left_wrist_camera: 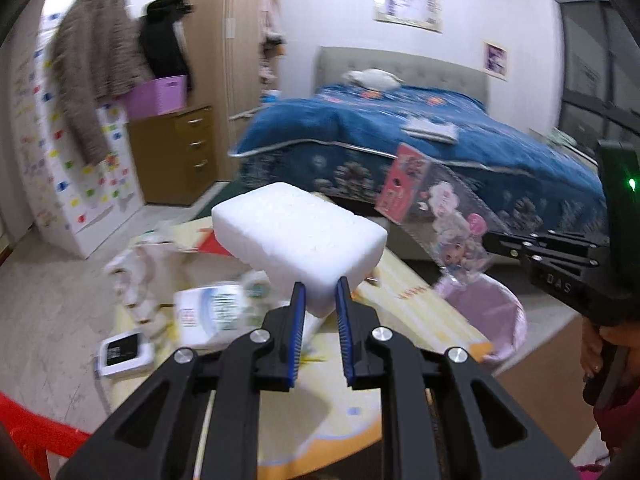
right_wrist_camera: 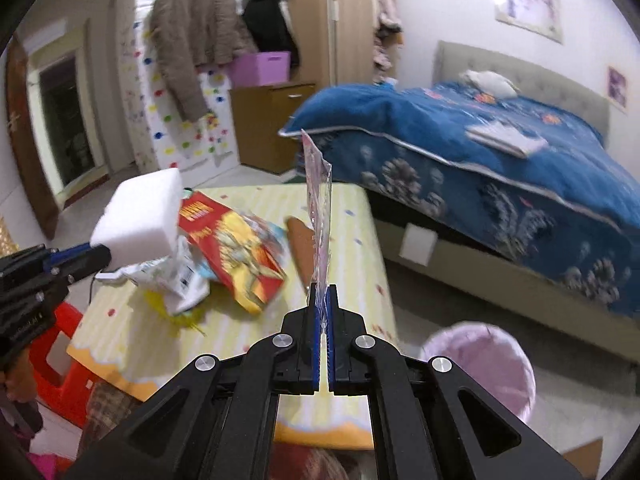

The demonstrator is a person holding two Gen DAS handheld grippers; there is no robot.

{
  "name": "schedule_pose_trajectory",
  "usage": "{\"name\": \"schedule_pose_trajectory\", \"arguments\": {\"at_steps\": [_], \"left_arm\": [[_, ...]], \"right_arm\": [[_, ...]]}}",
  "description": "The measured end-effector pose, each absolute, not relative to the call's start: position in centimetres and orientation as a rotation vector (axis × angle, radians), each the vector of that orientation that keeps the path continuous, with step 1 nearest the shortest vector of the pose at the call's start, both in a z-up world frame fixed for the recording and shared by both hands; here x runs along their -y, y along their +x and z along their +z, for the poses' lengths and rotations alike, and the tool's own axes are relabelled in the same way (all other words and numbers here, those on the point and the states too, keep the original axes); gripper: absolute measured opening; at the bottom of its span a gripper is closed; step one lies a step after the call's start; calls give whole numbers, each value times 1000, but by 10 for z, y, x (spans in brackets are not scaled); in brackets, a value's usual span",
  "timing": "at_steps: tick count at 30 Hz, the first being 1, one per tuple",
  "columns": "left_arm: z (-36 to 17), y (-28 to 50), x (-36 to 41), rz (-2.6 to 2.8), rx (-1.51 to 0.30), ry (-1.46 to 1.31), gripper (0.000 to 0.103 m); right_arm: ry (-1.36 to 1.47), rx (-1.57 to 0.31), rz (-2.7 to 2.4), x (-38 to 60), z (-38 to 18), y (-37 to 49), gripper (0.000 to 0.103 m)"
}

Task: Collect trash
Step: 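Grasp the clear plastic packet with the right gripper while the left gripper lifts the foam block, then drop the foam block and plastic packet into the wastebasket by opening both grippers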

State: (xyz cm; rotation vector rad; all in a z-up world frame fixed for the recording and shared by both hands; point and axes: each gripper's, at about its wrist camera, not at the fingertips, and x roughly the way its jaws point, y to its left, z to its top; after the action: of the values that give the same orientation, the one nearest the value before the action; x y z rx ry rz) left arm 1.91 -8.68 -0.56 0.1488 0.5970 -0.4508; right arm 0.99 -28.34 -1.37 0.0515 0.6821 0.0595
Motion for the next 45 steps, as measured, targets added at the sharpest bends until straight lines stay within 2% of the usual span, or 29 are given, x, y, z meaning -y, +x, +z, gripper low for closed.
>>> {"name": "schedule_pose_trajectory", "arguments": {"at_steps": [18,31,32,34,35,36,37,38,39,45], "left_arm": [[-68,1,283,-861,-648,343,14],[-101,38,373,-948,-723,401,17],[-103,41,379,-947,-720,404,18],[-106,45,385,-944,-721,410,26],[-108,47,387,-941,-723,410,36],[-109,50,388,-938,-726,406,46],[-109,52,388,-934,-729,401,49],[-109,53,387,-929,-730,395,53],[-108,55,383,-922,-730,388,54],[-88,55,341,-843,-718,339,54]], "right_arm": [[196,-753,-304,432,-60,-72,2],[289,-853,-374,496,-118,-45,3],[295,-855,-373,500,-121,-42,6],[307,-859,-370,508,-129,-34,7],[311,-865,-372,511,-132,-30,9],[327,-872,-366,516,-137,-26,19],[337,-875,-363,518,-139,-25,26],[347,-877,-370,521,-141,-24,38],[345,-875,-376,521,-139,-26,40],[332,-829,-379,509,-113,-43,41]]}}
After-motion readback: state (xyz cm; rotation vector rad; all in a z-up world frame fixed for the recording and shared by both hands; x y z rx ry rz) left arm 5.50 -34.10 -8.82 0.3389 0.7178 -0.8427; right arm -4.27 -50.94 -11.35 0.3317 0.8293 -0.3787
